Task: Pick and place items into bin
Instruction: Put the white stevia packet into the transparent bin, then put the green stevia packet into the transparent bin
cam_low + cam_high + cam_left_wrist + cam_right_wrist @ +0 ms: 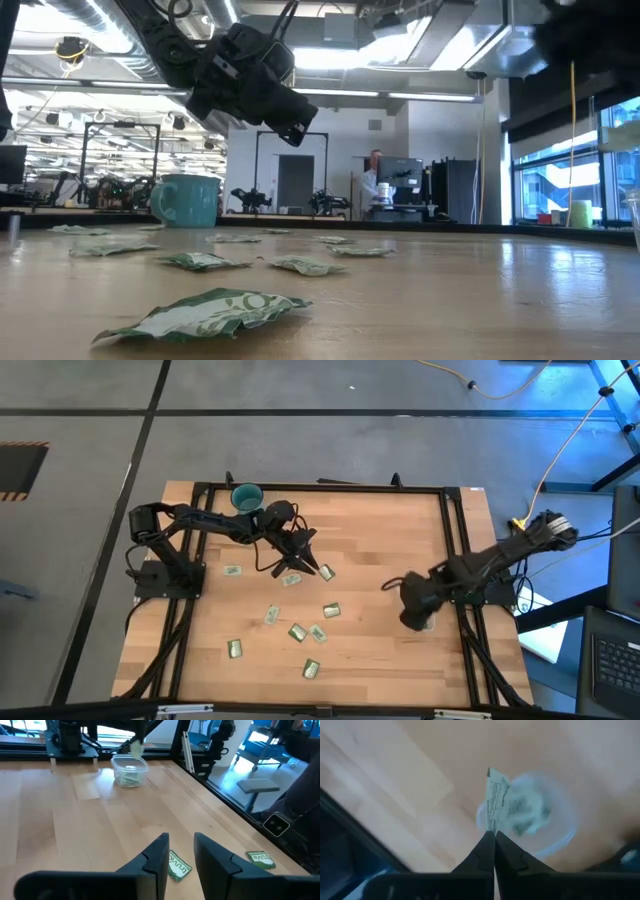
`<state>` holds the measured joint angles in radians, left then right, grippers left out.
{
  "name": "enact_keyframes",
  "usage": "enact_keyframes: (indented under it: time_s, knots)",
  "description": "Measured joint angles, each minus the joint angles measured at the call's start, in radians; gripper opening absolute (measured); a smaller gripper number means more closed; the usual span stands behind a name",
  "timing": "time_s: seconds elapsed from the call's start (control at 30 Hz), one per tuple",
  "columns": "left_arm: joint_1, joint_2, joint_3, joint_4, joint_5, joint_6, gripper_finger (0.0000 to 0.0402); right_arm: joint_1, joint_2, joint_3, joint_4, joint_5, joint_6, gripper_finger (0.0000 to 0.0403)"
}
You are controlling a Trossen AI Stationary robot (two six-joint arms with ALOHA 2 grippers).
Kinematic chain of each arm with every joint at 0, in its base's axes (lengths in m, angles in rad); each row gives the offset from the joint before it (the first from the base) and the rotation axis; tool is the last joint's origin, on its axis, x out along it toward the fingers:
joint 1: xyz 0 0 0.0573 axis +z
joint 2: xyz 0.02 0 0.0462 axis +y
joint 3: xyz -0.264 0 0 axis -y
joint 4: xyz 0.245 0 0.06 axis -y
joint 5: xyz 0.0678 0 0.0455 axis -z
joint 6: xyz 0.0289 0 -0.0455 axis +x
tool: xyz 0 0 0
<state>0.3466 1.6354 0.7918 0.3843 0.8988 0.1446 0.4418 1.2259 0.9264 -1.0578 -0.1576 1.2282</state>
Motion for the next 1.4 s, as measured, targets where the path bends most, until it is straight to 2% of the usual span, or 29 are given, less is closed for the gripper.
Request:
enact_keyframes:
  time_s: [0.17,0.67,0.9,1.07,1.17,1.23,1.4]
  knots:
    - [0.001,0.000,0.000,0.000,-0.002,0.000,0.0082,0.065,0.005,-0.084,0.104,-0.020,0.132,0.0001]
    - [0.002,0.000,0.000,0.000,-0.015,-0.003,0.0079,0.098,0.005,-0.215,0.150,-0.036,0.181,0.0002]
    - [0.002,0.000,0.000,0.000,-0.017,-0.027,0.0078,0.097,0.005,-0.226,0.150,-0.034,0.177,0.0029]
    - [0.002,0.000,0.000,0.000,-0.018,-0.027,0.0084,0.097,0.005,-0.226,0.149,-0.020,0.176,0.0069]
    - [0.002,0.000,0.000,0.000,-0.029,-0.027,0.0086,0.097,0.001,-0.223,0.114,-0.005,0.177,0.0095]
    - [0.002,0.000,0.000,0.000,-0.057,-0.027,0.0085,0.097,0.000,-0.198,0.050,0.047,0.177,0.0107]
    - [0.002,-0.002,0.000,-0.020,-0.147,-0.025,0.0084,0.097,-0.001,-0.093,-0.115,0.143,0.153,0.0112]
